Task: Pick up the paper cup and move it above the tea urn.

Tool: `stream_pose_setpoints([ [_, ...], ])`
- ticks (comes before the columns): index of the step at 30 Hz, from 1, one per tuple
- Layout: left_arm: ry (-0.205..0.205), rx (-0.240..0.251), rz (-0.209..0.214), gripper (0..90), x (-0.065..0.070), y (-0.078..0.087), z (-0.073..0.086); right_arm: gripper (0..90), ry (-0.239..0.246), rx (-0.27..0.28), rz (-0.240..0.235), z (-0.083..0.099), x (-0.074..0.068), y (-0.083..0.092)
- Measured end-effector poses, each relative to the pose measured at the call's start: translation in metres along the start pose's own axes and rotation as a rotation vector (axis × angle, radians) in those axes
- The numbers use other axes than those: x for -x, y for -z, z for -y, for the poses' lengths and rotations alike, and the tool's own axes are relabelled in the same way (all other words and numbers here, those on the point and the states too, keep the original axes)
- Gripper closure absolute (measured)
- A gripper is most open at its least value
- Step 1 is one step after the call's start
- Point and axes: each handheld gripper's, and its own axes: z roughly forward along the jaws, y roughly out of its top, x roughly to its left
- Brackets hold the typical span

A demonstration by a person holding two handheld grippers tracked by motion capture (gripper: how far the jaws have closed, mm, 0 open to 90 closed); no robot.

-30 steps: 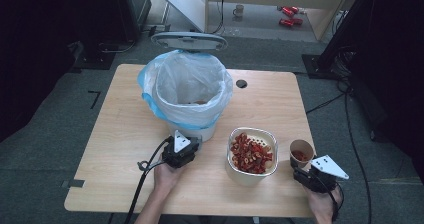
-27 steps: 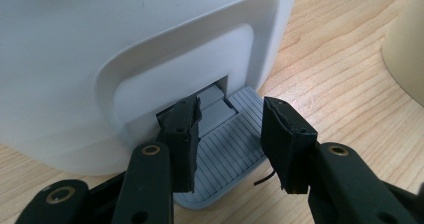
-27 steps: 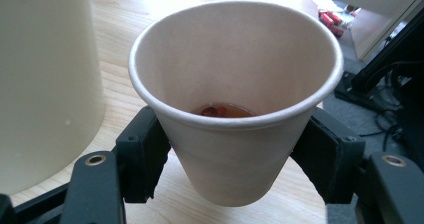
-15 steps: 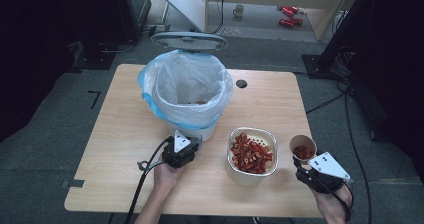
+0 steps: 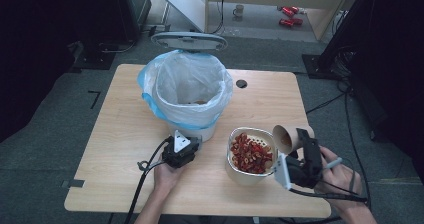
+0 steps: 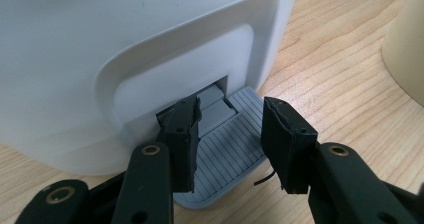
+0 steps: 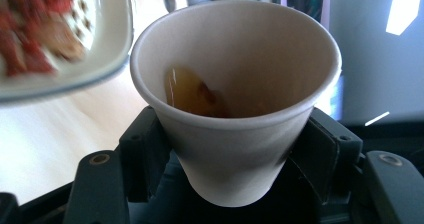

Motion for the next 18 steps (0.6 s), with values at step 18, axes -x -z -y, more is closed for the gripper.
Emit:
stream_pose_setpoints([
  [18, 0.001, 0.001, 0.0, 59.4, 0.0, 0.0, 0.0, 37.3, 0.488, -0.067, 0.154, -0.019, -0.023, -0.001],
])
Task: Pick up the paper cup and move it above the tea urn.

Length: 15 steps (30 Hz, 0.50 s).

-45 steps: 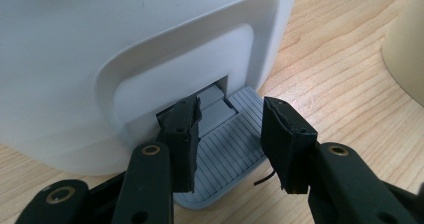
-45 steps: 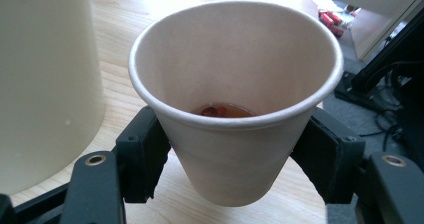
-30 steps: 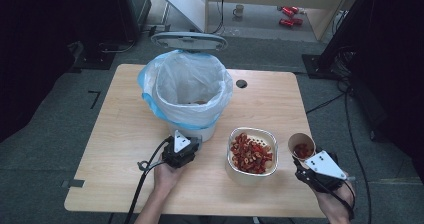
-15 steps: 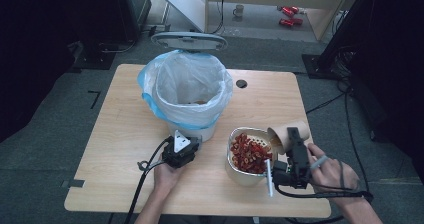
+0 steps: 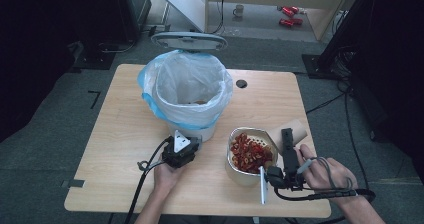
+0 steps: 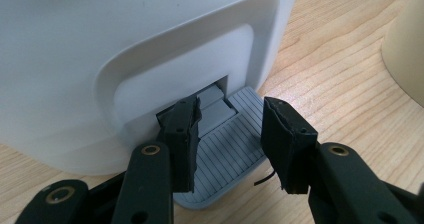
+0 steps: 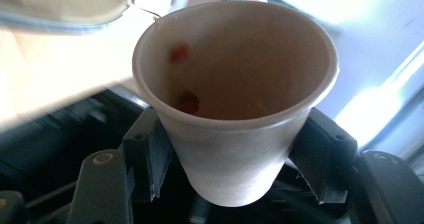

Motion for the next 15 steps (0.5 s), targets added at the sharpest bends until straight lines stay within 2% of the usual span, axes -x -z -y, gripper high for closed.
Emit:
stream_pose_setpoints([
  [1, 0.0, 0.0, 0.0, 59.5, 0.0, 0.0, 0.0, 37.3, 0.0, 0.0, 0.0, 0.0, 0.0, 0.0],
  [3, 0.0, 0.0, 0.001, 59.4, 0.0, 0.0, 0.0, 37.4, -0.094, 0.011, -0.02, 0.005, -0.001, -0.001],
  [4, 0.0, 0.0, 0.001, 59.4, 0.0, 0.0, 0.0, 37.4, -0.197, 0.032, -0.051, 0.01, -0.002, -0.001],
  [5, 0.0, -0.001, 0.0, 59.4, 0.0, 0.0, 0.0, 37.4, -0.197, 0.032, -0.051, 0.01, -0.002, -0.001],
  [6, 0.0, -0.001, 0.001, 59.4, 0.0, 0.0, 0.0, 37.4, -0.251, 0.051, -0.073, 0.012, -0.002, -0.001],
  [7, 0.0, -0.001, 0.0, 59.4, 0.0, 0.0, 0.0, 37.4, -0.402, 0.093, -0.13, 0.019, -0.002, -0.001],
  [8, 0.0, -0.001, 0.0, 59.4, 0.0, 0.0, 0.0, 37.4, -0.402, 0.093, -0.13, 0.019, -0.002, -0.001],
  [9, 0.0, -0.001, 0.0, 59.4, 0.0, 0.0, 0.0, 37.4, -0.466, 0.109, -0.147, 0.022, -0.002, -0.001],
  [10, 0.0, -0.001, 0.0, 59.4, 0.0, 0.0, 0.0, 37.5, -0.601, 0.146, -0.19, 0.028, -0.004, -0.001],
  [11, 0.0, -0.001, 0.0, 59.4, 0.0, 0.0, 0.0, 37.6, -0.688, 0.173, -0.22, 0.031, -0.005, -0.002],
  [12, 0.0, -0.002, 0.001, 59.4, 0.0, 0.0, 0.0, 37.6, -0.758, 0.193, -0.25, 0.034, -0.005, -0.002],
  [13, -0.001, -0.001, 0.001, 59.4, 0.0, 0.0, 0.0, 37.6, -0.758, 0.193, -0.25, 0.034, -0.005, -0.002],
  [15, -0.001, -0.001, 0.0, 59.4, 0.0, 0.0, 0.0, 37.6, -0.901, 0.241, -0.314, 0.041, -0.007, -0.004],
])
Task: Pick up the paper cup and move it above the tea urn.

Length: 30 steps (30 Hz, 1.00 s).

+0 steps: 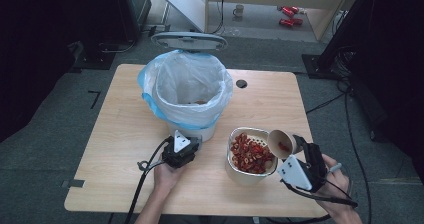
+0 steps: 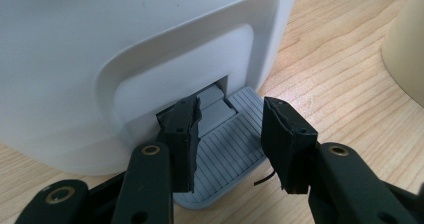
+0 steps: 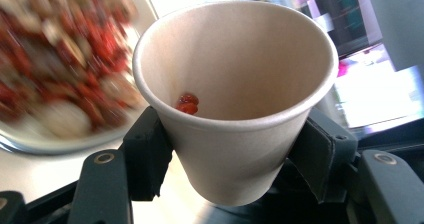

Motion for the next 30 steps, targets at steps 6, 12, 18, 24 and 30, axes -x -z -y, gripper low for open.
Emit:
stream_pose_setpoints([
  [6, -0.001, -0.001, -0.001, 59.4, 0.0, 0.0, 0.0, 37.5, -0.429, 0.142, -0.195, 0.02, 0.014, -0.007],
  [12, -0.001, 0.0, -0.001, 59.4, 0.0, 0.0, 0.0, 37.3, -0.596, 0.2, -0.27, 0.027, 0.017, -0.011],
  [18, -0.001, 0.0, -0.001, 59.4, 0.0, 0.0, 0.0, 37.1, -0.718, 0.245, -0.35, 0.032, 0.022, -0.015],
  [24, 0.0, 0.001, -0.001, 59.2, 0.0, 0.0, 0.0, 36.7, -0.778, 0.282, -0.387, 0.033, 0.024, -0.019],
  [30, 0.0, 0.001, -0.002, 58.9, 0.0, 0.0, 0.0, 36.3, -0.817, 0.308, -0.409, 0.032, 0.028, -0.024],
])
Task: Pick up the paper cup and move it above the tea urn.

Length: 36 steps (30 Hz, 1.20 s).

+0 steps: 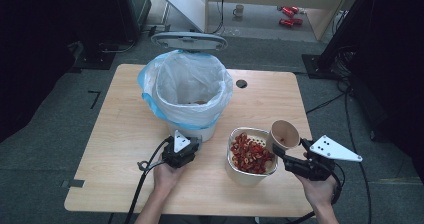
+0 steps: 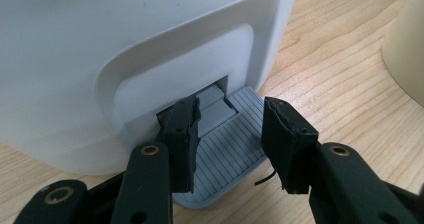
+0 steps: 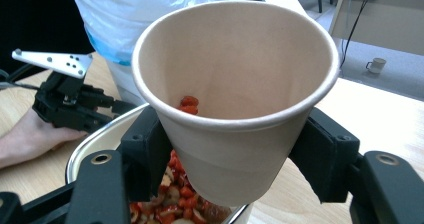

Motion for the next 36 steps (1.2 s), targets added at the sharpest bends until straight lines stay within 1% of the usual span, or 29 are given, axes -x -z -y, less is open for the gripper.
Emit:
stream_pose_setpoints([
  [2, 0.0, 0.0, 0.0, 59.0, 0.0, 0.0, 0.0, 36.3, -0.009, 0.006, -0.007, -0.002, 0.001, -0.001],
  [19, 0.003, 0.003, -0.003, 58.7, 0.001, 0.0, 0.0, 36.8, 0.0, 0.006, -0.036, -0.017, 0.0, -0.017],
  [24, 0.002, 0.001, -0.002, 58.7, 0.001, 0.0, 0.0, 36.9, 0.007, 0.008, -0.045, -0.029, -0.003, -0.023],
  [25, 0.002, 0.001, -0.002, 58.7, 0.001, 0.0, 0.0, 36.9, 0.007, 0.008, -0.045, -0.029, -0.003, -0.023],
  [27, 0.003, -0.001, 0.0, 58.7, 0.0, 0.0, 0.0, 36.9, 0.011, 0.013, -0.059, -0.035, -0.003, -0.027],
  [28, 0.003, -0.001, 0.0, 58.7, 0.0, 0.0, 0.0, 36.9, 0.011, 0.013, -0.059, -0.035, -0.003, -0.027],
  [34, 0.002, -0.001, 0.0, 58.7, 0.0, 0.0, 0.0, 37.0, 0.014, 0.019, -0.078, -0.048, -0.005, -0.037],
  [35, 0.002, -0.001, 0.0, 58.7, 0.0, 0.0, 0.0, 37.0, 0.016, 0.017, -0.082, -0.051, -0.006, -0.042],
  [36, 0.002, -0.001, 0.001, 58.7, 0.0, 0.0, 0.0, 37.0, 0.016, 0.017, -0.082, -0.051, -0.006, -0.042],
])
